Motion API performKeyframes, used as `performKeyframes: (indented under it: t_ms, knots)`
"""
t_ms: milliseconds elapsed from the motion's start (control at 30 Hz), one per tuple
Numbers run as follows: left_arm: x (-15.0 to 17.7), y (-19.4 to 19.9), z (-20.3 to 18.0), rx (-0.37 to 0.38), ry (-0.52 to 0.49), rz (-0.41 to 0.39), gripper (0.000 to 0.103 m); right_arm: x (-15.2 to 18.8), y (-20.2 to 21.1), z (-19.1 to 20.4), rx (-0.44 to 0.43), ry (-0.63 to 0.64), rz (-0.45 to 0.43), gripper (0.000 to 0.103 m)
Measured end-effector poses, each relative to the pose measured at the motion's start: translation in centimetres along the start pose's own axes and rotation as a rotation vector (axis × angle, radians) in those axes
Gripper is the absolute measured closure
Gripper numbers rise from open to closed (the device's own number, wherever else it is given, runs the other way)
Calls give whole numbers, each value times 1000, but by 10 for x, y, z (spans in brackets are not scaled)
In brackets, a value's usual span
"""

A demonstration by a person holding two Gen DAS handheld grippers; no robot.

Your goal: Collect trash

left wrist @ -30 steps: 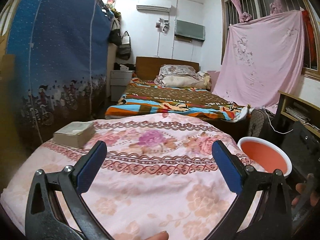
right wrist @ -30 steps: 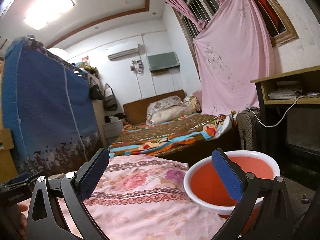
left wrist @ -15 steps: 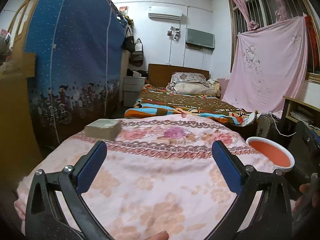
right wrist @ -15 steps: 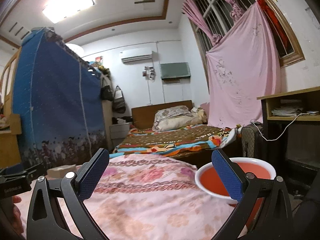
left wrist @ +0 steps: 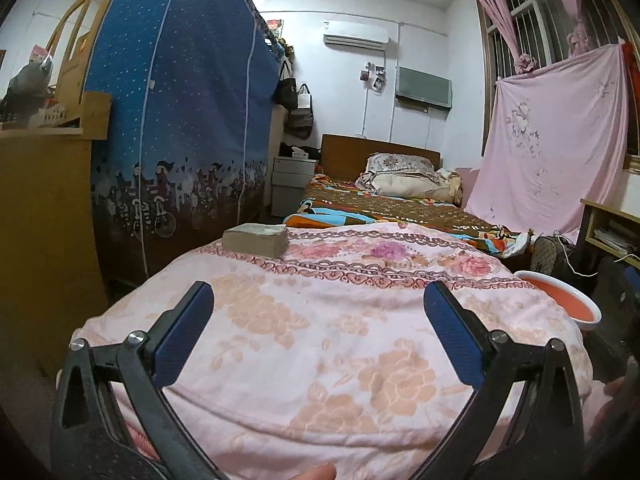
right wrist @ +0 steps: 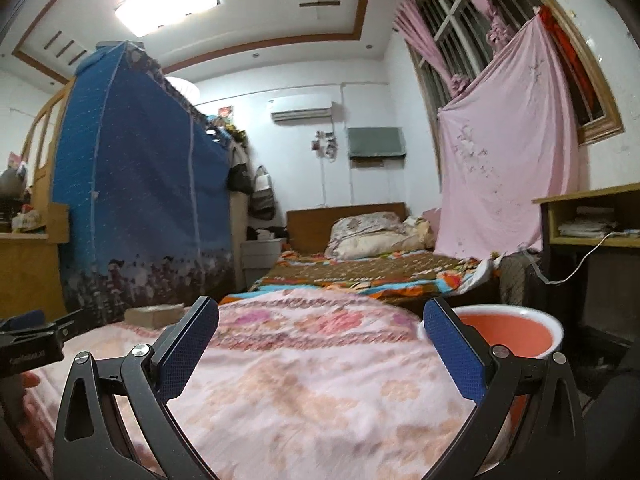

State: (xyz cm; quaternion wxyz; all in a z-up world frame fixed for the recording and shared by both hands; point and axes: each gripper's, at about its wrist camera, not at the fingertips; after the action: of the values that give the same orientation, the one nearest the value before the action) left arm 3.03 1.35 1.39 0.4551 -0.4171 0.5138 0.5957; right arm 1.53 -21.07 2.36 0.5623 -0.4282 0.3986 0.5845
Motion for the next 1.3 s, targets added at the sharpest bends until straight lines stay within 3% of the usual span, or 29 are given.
performKeyframes:
  t_ms: [233,667,1300]
  knots:
    - [13,3,-4,-21,-43,-26,12,18,-4,5,-11,30,40,0]
    - [23,2,-13,6,-68,-30,12,32,-16,2,25,44,107,0]
    - [24,1,-14,10,-75,-22,12,34,-17,5,1,60,129,0]
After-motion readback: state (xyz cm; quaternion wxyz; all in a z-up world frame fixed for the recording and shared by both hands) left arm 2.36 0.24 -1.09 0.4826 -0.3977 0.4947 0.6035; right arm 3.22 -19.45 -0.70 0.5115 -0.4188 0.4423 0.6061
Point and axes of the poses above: each gripper's, at about its wrist camera, not at the fingertips, and y roughly against the way its jaws point, z to its left, x to its underside, and after that the axes turned 14 degrees about -y, right-handed
